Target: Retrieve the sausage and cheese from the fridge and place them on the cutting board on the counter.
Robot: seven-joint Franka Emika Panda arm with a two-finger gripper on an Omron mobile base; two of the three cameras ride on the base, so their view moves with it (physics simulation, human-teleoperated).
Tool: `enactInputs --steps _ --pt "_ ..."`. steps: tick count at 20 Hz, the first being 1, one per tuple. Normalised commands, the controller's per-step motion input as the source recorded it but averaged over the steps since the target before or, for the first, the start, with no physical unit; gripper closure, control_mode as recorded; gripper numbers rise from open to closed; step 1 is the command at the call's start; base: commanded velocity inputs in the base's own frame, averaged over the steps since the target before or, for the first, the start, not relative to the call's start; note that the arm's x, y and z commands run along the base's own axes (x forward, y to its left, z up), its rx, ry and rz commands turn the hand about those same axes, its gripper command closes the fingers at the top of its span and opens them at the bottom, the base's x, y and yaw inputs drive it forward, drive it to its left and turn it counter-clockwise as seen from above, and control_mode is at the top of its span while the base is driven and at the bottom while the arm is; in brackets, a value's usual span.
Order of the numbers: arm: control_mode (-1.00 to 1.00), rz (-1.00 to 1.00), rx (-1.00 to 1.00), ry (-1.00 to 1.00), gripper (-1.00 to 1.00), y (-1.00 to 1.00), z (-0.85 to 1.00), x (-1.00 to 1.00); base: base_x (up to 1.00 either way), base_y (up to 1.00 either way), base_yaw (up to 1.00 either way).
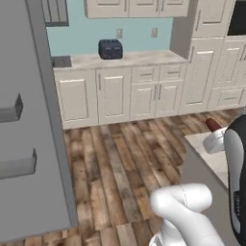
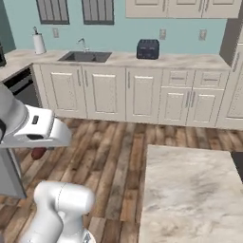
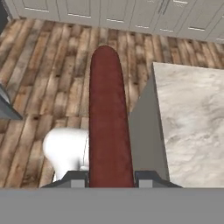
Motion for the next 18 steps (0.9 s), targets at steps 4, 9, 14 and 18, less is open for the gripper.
enactInputs --steps 4,9,14,18 --pt "1.00 0.00 0.00 0.00 1.00 0.00 0.00 0.00 0.96 0.00 -0.23" --pt "1.00 0.00 0.00 0.00 1.00 0.00 0.00 0.00 1.00 0.00 -0.02" --pt "1.00 0.00 0.00 0.00 1.00 0.00 0.00 0.00 1.00 0.00 0.00" --pt "1.00 0.00 0.00 0.00 1.00 0.00 0.00 0.00 1.00 0.00 0.00"
